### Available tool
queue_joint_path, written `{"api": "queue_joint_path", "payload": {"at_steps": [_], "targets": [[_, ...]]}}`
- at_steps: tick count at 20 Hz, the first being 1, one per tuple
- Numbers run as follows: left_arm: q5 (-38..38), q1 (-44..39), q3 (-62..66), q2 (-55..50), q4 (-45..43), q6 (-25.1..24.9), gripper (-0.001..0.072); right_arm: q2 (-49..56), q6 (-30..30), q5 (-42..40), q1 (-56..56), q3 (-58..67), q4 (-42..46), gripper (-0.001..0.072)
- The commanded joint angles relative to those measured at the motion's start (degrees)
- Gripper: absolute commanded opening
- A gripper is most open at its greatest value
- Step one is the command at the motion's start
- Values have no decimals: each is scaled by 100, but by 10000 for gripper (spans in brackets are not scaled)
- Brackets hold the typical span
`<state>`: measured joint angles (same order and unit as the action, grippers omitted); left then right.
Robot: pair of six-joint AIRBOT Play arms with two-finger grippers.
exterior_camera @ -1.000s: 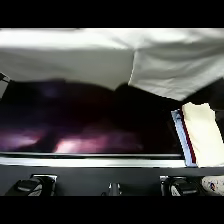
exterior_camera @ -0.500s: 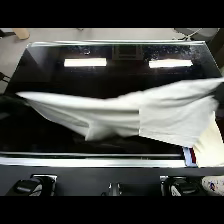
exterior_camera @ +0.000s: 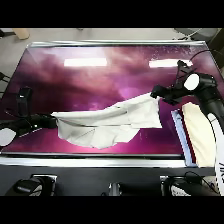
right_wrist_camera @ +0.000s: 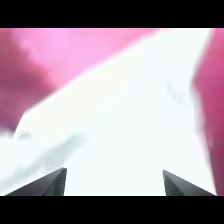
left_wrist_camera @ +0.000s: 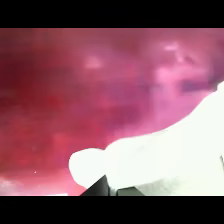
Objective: Fold the shirts.
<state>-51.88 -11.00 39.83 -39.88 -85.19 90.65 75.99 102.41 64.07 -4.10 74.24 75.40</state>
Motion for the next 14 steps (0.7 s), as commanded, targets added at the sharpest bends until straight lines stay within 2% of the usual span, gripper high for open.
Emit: {"api": "queue_joint_path", "payload": {"at_steps": [1, 2, 4, 5, 6, 8, 10, 14], "targets": [[44, -9, -87, -24, 50, -245, 27, 210, -754, 1565, 7, 258, -223, 626], [42, -9, -87, -22, 52, -243, 27, 184, -756, 1956, 0, 101, -227, 601], [42, -9, -87, -22, 52, -240, 27, 76, -758, 1862, 0, -852, -660, 594], [33, -9, -87, -11, 57, -240, 27, 55, -758, 1491, 0, -1414, -1008, 591], [33, -15, -87, 2, 57, -240, 27, 61, -789, 992, 0, -1971, -1565, 542], [28, -15, -87, 7, 59, -238, 27, 61, -1108, -61, -11, -2739, -2570, 535], [28, -15, -87, 7, 81, -212, 27, 63, -1115, -695, -11, -3126, -2743, 535], [28, -15, -87, 7, 125, -195, 27, 63, -1123, -1001, -13, -3331, -3042, 536]]}}
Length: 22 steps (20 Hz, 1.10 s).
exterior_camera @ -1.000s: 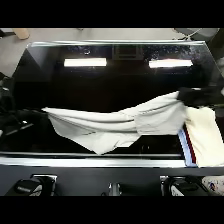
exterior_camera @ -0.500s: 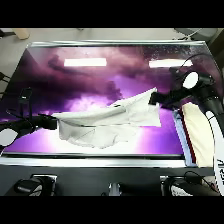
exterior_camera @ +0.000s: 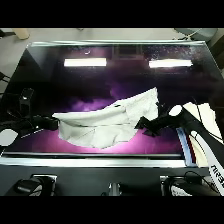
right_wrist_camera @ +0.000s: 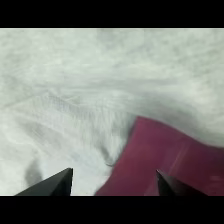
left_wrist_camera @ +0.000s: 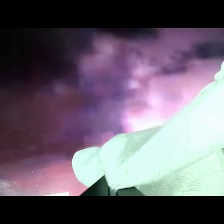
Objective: Fold the shirts.
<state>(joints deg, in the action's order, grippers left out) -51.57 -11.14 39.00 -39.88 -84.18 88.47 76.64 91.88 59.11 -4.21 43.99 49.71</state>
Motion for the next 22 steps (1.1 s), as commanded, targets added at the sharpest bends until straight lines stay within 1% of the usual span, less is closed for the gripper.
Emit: {"api": "queue_joint_path", "payload": {"at_steps": [1, 3, 5, 6, 7, 8, 9, 10, 12, 13, 15, 17, 18, 19, 20, 21, 22], "targets": [[-2, -2, -2, 7, 24, 24, 27, 11, -70, -557, -2, -308, -511, 535], [-4, -2, 13, 7, 24, 28, 27, 160, -125, -577, -57, -310, -728, 535], [-22, -2, 94, 7, 24, 61, 27, 380, -133, -813, -396, -308, -817, 534], [-55, -2, 149, 4, 22, 61, 27, 448, -131, -1054, -562, -295, -817, 460], [-70, -2, 201, 4, 4, 55, 27, 461, -129, -1163, -599, -269, -835, 309], [-79, -2, 245, 4, -7, 26, 27, 444, -131, -1126, -588, -177, -844, 81], [-116, -2, 302, 4, -48, -4, 27, 393, -179, -966, -531, -9, -802, 30], [-164, -2, 382, 0, -127, -9, 27, 258, -398, -723, -463, 262, -715, 29], [-415, 0, 885, 2, -612, -26, 26, -299, -476, -181, -236, 1123, -192, 29], [-612, 0, 1397, 2, -931, -26, 26, -688, -503, 35, -92, 1700, 146, 29], [-907, -2, 2802, 2, -1300, -24, 27, -1622, -726, 326, 186, 3145, 756, 29], [-949, -2, 4500, 7, -1228, 48, 26, -2570, -730, 238, 352, 4557, 1429, 29], [-946, -2, 5318, 4, -1150, 63, 27, -3010, -726, 118, 350, 5049, 1834, 29], [-951, -2, 5930, 7, -1132, 68, 27, -3456, -605, -9, 352, 5390, 2151, 29], [-953, -2, 6406, 20, -1095, 164, 27, -3869, -251, -175, 352, 5512, 2444, 29], [-953, -2, 6666, 48, -1010, 264, 26, -4175, 72, -254, 352, 5512, 2592, 29], [-955, -2, 6787, 98, -793, 260, 27, -4395, 297, -151, 350, 5512, 2704, 29]]}}
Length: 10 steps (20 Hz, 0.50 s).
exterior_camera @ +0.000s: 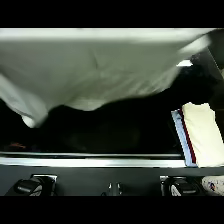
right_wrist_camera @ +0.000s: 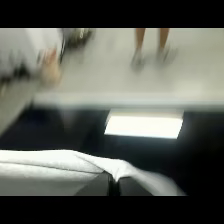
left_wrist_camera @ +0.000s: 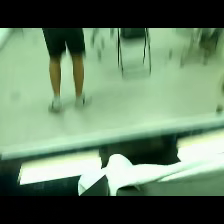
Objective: Fold the shirts.
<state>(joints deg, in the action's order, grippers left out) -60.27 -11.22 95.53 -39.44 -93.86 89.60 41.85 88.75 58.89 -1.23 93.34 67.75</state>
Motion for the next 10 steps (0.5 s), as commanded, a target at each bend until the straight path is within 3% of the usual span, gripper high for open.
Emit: {"api": "queue_joint_path", "payload": {"at_steps": [1, 4, 7, 10], "targets": [[-85, 7, 1145, 98, 372, 144, 26, -1029, 750, 42, 55, 577, 949, 29], [-125, 7, 1145, 87, 448, 72, 26, -1045, 767, 321, 55, 577, 1003, 29], [-146, 7, 1145, -90, -101, 15, 26, -798, 765, 315, 55, 577, 1331, 30], [-754, 9, 984, -629, -717, 17, 26, -133, 763, 636, 55, 575, 1703, 30]]}}
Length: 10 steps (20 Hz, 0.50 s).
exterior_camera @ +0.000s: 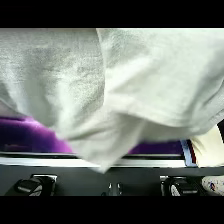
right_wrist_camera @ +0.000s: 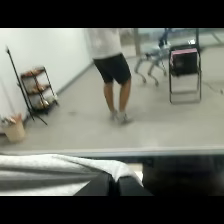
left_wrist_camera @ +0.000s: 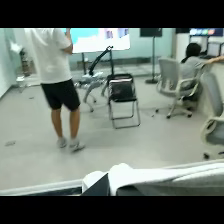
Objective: Fold the shirts.
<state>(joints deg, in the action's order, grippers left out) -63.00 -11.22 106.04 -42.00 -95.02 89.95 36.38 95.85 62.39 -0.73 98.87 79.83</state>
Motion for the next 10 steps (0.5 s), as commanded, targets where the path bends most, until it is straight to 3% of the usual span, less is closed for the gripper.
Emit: {"api": "queue_joint_path", "payload": {"at_steps": [1, 3, 5, 7, 10], "targets": [[-721, 7, -271, -625, -597, -15, 26, 767, 50, 575, 4, 22, 535, 30], [-717, 9, -907, -1222, -601, -17, 27, 1753, 55, 1010, 4, 22, 531, 30], [-186, 57, -1279, -2002, -599, 13, 26, 2756, 83, 387, 4, 22, 525, 30], [17, 90, -1279, -2833, -588, 72, 27, 3694, 568, -271, 2, 24, 479, 30], [-116, 90, -1281, -4037, -544, 389, 27, 4951, 1182, -291, -2, 22, -74, 30]]}}
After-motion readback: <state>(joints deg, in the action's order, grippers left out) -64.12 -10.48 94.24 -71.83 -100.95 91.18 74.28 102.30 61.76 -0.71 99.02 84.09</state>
